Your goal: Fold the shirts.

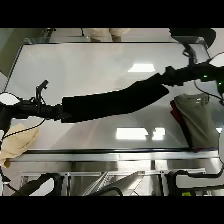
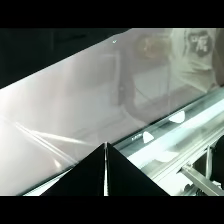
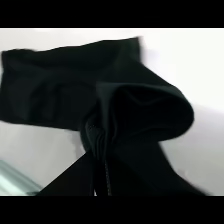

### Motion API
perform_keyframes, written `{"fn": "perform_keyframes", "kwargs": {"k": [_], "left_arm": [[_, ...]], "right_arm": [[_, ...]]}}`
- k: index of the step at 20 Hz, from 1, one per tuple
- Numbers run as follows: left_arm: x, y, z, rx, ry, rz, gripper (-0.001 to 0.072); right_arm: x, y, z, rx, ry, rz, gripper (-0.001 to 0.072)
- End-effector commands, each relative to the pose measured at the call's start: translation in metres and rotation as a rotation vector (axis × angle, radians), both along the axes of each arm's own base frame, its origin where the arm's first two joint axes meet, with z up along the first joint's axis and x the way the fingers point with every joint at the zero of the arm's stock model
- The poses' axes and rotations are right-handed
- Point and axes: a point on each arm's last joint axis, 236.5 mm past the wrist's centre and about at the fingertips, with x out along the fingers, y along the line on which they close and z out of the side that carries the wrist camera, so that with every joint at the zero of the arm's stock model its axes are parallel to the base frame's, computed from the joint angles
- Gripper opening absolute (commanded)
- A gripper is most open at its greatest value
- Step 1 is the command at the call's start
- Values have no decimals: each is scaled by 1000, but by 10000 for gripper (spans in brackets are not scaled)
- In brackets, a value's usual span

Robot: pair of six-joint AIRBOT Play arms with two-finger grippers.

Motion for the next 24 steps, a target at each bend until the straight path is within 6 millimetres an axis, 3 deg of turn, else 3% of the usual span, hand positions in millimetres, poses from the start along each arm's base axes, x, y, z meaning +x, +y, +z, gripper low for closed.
{"fn": "perform_keyframes", "kwargs": {"k": [1,6,10,12,13,16,20,22,24], "left_arm": [[-1,-16,-6,-6,25,-43,16],[2,-52,-19,-3,65,-122,16],[23,-89,-22,6,33,-178,16],[40,-114,-24,7,12,-199,16],[49,-130,-25,7,-14,-220,16],[86,-184,-20,-40,-111,-231,16],[112,-242,-46,-55,-133,-288,16],[117,-255,-58,-59,-115,-315,16],[113,-242,-47,-56,-94,-394,15]], "right_arm": [[-5,-79,-10,-74,24,-112,17],[-16,-132,-12,-89,23,-170,18],[-20,-151,-12,-97,16,-196,18],[-21,-149,-10,-81,15,-191,18],[-22,-138,-4,-43,13,-170,17],[-21,-77,28,95,-34,-62,17],[-18,43,58,211,-77,99,18],[-15,105,63,236,-101,140,18],[-14,160,62,252,-130,172,18]]}}
